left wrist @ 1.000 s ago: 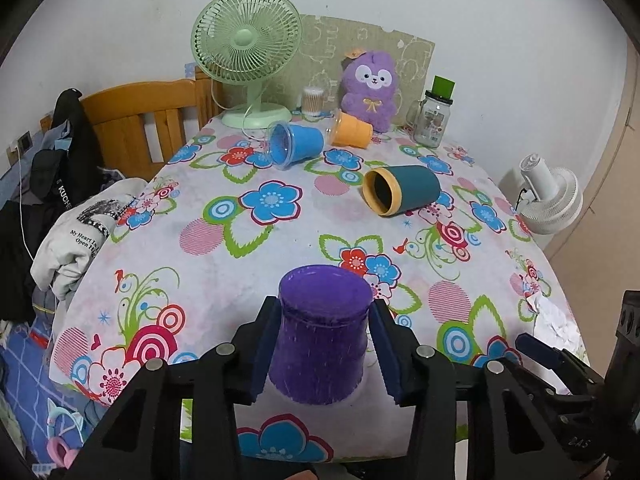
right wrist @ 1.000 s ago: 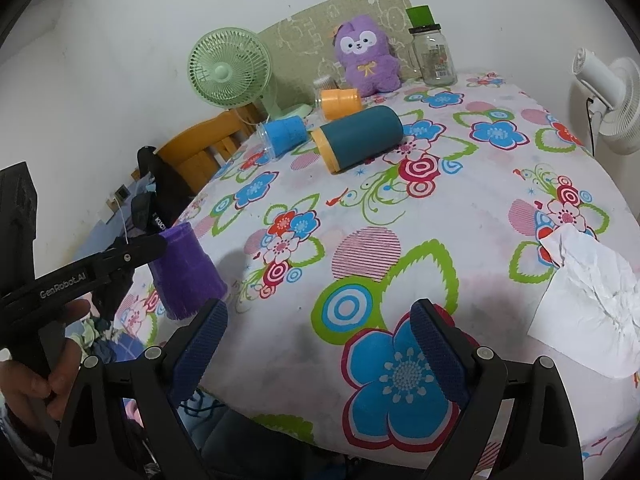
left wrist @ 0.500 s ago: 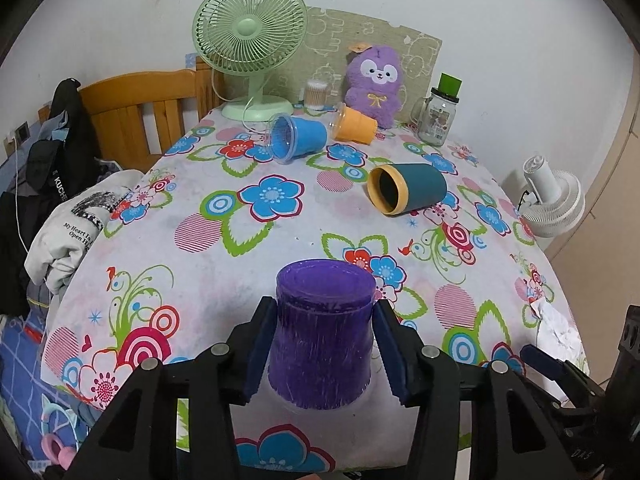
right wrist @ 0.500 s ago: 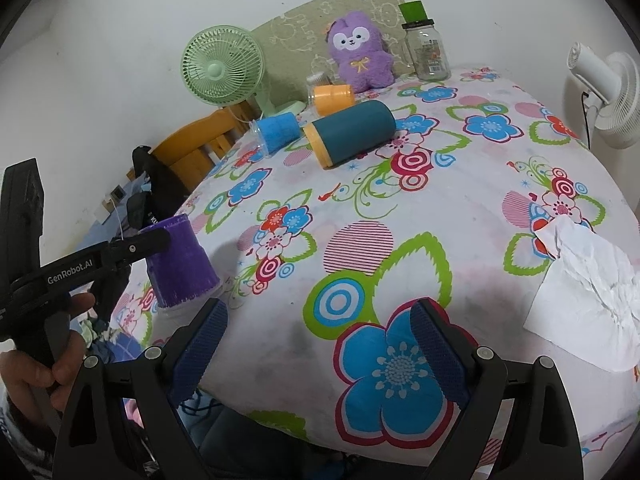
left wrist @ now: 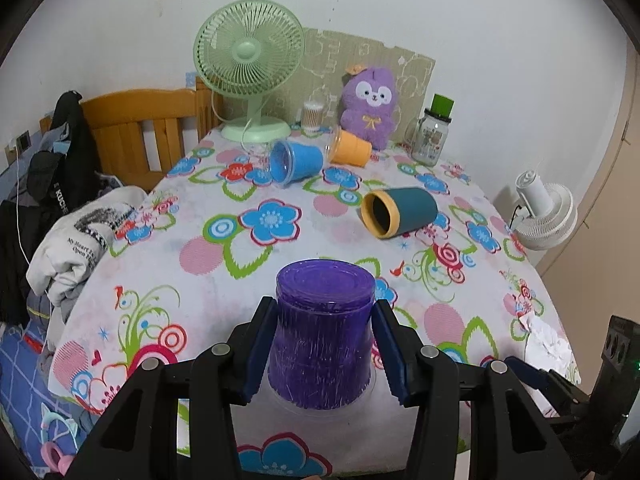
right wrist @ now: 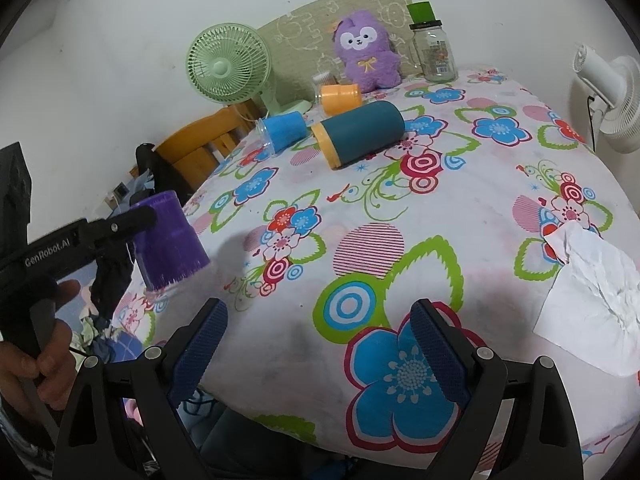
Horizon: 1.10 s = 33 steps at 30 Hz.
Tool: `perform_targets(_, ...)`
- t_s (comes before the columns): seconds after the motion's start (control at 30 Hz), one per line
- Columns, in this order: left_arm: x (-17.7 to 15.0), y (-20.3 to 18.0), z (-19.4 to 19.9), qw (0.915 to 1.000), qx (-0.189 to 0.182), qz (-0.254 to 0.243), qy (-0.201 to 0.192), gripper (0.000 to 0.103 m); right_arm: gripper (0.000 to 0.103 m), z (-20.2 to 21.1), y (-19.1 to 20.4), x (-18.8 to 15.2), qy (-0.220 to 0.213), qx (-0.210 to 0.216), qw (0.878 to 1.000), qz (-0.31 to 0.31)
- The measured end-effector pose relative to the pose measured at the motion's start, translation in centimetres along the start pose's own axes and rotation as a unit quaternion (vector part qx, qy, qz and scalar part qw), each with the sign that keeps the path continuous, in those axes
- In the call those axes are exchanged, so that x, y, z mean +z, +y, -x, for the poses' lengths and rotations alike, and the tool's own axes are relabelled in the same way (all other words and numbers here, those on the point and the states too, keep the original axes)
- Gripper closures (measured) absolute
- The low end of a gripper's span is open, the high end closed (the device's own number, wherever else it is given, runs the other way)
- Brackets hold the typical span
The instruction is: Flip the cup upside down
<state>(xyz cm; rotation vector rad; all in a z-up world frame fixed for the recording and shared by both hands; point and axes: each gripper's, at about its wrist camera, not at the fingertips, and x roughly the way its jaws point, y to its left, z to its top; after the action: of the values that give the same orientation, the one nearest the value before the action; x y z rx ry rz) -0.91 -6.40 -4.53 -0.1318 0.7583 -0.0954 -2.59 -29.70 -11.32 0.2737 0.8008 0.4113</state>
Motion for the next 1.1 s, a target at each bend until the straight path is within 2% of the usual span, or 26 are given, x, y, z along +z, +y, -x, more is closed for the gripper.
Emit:
perform_targets(0.27,0.1,0.1,-0.5,1.0000,0.008,-0.001,0.001,0.051,0.009,0.1,0.1,0.1,-0.001,-0.003,1.000,0.001)
perform_targets(0.57,-0.2,0.4,-0.4,0.9999,0.006,0.001,0.013,0.032,0.009,-0.2,0.9,0.3,0.002,0.001,1.000,0.010)
perform_targets(0.77,-0.1,1.0,0.1,0.9999,0.005,0.010,0.011,0.026,0.009,-0.3,2.1,0.9,0.000,0.004,1.000,0.026)
perform_targets(0.97,0.0,1.7,0.9,0.9998,0.010,0.017,0.005,0.025,0.009,-0.2,3.5,2.0,-0.008,0.004,0.999,0.043)
perform_targets(1.1,0.1,1.8,1.8,0.9996,0.025,0.009,-0.012,0.016,0.009,0.2,4.5,3.1,-0.020,0.000,0.998,0.053)
